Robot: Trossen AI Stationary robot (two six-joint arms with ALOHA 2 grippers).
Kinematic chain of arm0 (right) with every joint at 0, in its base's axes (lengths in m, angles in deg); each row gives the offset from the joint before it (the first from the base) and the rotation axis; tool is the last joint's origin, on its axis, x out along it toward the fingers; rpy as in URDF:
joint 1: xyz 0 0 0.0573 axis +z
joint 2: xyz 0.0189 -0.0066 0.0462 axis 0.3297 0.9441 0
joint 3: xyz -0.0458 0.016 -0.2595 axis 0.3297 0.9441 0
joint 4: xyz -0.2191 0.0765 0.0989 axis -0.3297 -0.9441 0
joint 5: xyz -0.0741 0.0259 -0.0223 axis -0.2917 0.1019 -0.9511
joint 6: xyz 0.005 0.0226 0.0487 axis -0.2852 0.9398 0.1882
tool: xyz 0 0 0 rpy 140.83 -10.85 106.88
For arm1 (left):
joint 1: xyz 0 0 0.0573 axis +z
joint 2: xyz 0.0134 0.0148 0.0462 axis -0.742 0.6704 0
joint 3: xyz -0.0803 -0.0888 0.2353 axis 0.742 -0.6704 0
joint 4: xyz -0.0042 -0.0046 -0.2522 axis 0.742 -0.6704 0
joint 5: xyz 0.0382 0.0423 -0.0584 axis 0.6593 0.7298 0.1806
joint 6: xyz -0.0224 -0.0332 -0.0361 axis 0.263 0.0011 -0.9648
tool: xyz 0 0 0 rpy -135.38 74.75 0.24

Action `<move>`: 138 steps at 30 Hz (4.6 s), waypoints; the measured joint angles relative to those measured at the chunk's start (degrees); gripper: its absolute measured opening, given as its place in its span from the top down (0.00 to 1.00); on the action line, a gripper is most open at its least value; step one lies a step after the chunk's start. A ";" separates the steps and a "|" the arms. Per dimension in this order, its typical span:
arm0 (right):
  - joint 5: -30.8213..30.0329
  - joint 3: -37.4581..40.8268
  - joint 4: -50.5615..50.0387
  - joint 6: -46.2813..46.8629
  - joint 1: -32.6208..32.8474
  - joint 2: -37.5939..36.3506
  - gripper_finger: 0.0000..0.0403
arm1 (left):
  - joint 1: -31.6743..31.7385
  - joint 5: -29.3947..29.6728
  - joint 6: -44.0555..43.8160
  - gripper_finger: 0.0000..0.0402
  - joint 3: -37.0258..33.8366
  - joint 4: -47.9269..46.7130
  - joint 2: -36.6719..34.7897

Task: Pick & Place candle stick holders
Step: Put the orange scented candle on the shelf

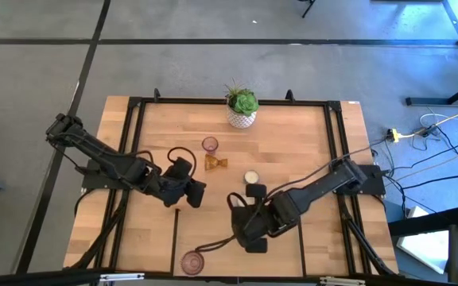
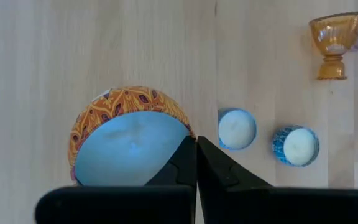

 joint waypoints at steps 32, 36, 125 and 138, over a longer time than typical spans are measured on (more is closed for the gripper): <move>-1.13 0.02 2.42 -2.95 0.31 4.07 0.99 | -0.49 1.77 -0.42 1.00 0.00 -0.22 0.00; -1.31 -0.67 2.47 -3.18 0.82 3.96 0.95 | -0.45 1.87 -0.44 1.00 0.00 -0.20 0.00; 14.68 6.93 15.73 4.64 -2.45 3.45 1.00 | -12.41 8.96 4.50 1.00 0.00 1.28 0.02; 10.58 6.12 19.24 4.46 -3.20 3.24 1.00 | -12.93 9.44 4.04 1.00 0.00 1.18 0.02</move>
